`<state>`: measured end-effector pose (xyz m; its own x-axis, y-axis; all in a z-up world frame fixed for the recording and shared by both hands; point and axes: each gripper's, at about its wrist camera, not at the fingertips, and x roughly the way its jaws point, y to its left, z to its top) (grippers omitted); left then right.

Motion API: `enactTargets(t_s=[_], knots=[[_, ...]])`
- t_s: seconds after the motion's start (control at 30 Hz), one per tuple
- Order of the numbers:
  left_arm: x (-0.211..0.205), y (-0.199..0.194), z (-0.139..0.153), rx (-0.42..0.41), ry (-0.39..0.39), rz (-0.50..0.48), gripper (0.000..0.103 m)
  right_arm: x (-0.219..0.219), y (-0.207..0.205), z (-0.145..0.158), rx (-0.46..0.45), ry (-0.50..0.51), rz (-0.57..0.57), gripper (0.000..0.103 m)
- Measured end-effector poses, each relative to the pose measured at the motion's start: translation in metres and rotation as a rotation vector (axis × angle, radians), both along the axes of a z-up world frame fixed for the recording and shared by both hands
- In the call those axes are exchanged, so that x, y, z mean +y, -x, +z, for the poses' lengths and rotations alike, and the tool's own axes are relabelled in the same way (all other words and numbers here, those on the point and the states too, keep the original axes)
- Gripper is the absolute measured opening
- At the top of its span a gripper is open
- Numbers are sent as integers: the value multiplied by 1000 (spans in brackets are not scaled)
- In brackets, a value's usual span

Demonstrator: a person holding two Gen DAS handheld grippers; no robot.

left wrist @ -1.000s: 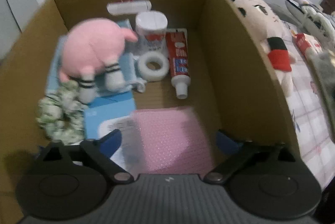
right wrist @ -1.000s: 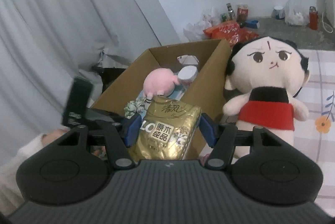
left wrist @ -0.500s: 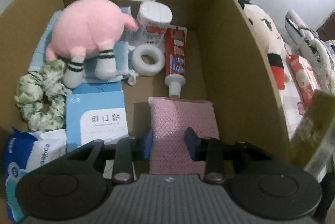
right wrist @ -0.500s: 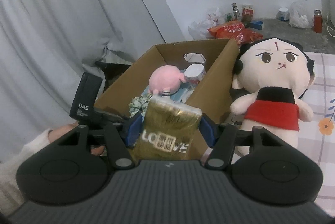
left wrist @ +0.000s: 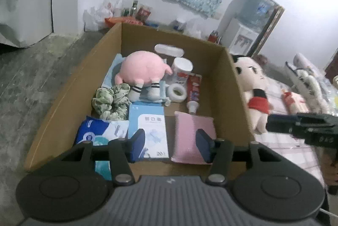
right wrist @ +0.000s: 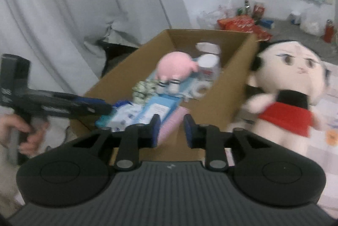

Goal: Organize soft objects
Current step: 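Lower the pink pad into the box with the left tool while the right tool carries the gold package, then lower the gold package into the box and open the right tool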

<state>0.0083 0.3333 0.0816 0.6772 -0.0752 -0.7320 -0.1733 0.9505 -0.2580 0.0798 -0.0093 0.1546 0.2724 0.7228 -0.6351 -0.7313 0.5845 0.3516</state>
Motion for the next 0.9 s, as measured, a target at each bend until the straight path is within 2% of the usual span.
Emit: enactTargets(t_s=[0.07,0.13,0.17,0.2,0.23,0.27,0.33,0.4,0.43,0.47,0.5,0.57,0.63,0.7,0.77,0.9], knots=[[-6,14,4,-24,-3,-9,61,-24,6,-10,-4,43,17,44],[-12,29,6,-35,-22,-20,62,-38,19,-24,-17,105,89,50],[-15,35,6,-35,-35,-25,62,-42,26,-32,-1,141,138,57],[-19,41,5,-27,-47,-31,62,-43,30,-40,37,165,159,61],[-22,45,3,-20,-56,-33,62,-42,33,-50,110,173,161,67],[-24,49,0,-16,-65,-28,62,-42,35,-57,180,155,156,68],[-28,55,-5,-12,-73,-19,62,-41,36,-70,333,61,124,68],[-28,61,-9,-8,-65,-14,63,-41,38,-78,399,-11,61,69],[-29,63,-11,-6,-61,-16,64,-38,42,-79,379,-13,55,69],[-29,65,-13,-4,-60,-20,65,-34,50,-76,318,2,76,71],[-29,67,-15,-2,-62,-22,67,-29,61,-72,230,29,128,73],[-30,73,-16,-14,-75,-30,69,-25,79,-64,80,65,252,85],[-32,79,-14,-19,-99,-37,71,-21,92,-61,-23,109,393,90],[-33,82,-13,-21,-106,-42,71,-13,94,-60,-76,144,481,91],[-33,84,-13,-23,-99,-44,71,-6,88,-63,-119,162,522,91],[-35,82,-13,-27,-110,-54,71,10,66,-70,-110,149,601,91]])
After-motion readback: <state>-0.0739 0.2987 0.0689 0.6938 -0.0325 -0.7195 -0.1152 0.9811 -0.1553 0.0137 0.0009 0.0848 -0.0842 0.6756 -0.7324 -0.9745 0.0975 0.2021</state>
